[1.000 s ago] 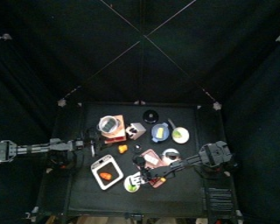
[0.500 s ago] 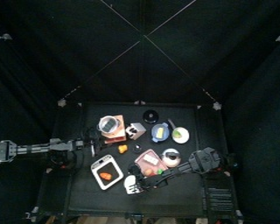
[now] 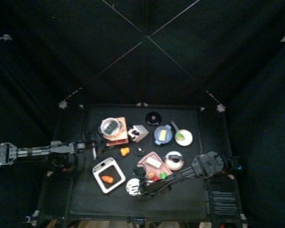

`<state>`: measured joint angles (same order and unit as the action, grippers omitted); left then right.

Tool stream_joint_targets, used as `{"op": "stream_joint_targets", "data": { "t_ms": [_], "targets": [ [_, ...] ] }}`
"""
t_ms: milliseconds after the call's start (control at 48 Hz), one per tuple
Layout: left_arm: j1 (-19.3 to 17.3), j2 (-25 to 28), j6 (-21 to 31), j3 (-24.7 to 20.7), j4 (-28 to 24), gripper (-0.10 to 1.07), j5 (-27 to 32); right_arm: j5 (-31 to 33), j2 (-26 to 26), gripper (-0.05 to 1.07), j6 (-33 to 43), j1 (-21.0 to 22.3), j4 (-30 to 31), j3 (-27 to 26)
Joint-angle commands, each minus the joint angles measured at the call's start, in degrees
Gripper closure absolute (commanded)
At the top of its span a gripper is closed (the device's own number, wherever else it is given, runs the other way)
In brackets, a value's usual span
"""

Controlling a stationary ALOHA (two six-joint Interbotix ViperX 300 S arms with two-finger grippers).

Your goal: Grab starfruit bottom

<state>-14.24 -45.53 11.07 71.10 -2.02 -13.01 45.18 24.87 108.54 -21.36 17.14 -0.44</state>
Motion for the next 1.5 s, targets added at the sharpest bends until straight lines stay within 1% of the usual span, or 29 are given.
{"op": "stream_joint_targets", "data": {
  "t_ms": [0,125,375,688,1479],
  "targets": [
    [0.09,0.09,-0.09,-0.7,0.09,0.2,-0.26,-0.7,-0.18,0.01,1.41,-0.7,0.97,-2.64],
    [0.18,0.09,-0.09,-0.7,0.09,0.2,-0.26,-0.7,0.53,0.01,3.08,-0.97,2.81,-3.69],
    [0.09,0.09,-0.18,-0.62,0.09,0.2,-0.26,-1.23,0.44,0.01,3.16,-0.53,2.99,-1.58],
    [0.09,0.09,-0.18,-0.62,0.09,0.2,-0.26,-5.1,1.41,0.01,2.37,0.62,3.96,-1.41],
    [0.09,0.09,-0.18,-0.62,0.09,0.2,-0.26,-5.01,2.29,0.02,2.2,0.79,4.04,-0.88]
  ]
}}
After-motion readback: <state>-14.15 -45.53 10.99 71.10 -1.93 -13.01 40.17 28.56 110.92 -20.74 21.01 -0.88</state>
